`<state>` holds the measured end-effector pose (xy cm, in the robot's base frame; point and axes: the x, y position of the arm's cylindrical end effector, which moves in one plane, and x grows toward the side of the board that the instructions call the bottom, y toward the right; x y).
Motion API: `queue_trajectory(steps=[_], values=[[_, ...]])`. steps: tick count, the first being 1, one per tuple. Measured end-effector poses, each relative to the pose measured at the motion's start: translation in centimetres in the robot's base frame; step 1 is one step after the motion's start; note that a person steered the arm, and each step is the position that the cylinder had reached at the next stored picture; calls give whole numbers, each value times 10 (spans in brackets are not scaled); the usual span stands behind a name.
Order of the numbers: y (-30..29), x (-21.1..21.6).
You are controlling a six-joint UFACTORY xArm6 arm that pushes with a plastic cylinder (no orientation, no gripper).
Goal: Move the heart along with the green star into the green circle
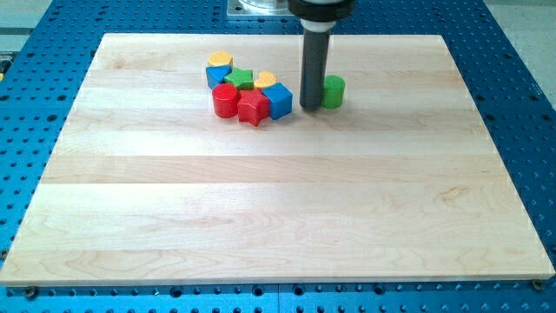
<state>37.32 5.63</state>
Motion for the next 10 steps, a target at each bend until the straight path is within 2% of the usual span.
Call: queue_trajectory(steps=[1, 2, 5, 6, 7, 8, 10], values=[[-22, 25], [-51, 11], [-53, -90], [-25, -119], [-36, -155], [-87, -152], [-106, -66]])
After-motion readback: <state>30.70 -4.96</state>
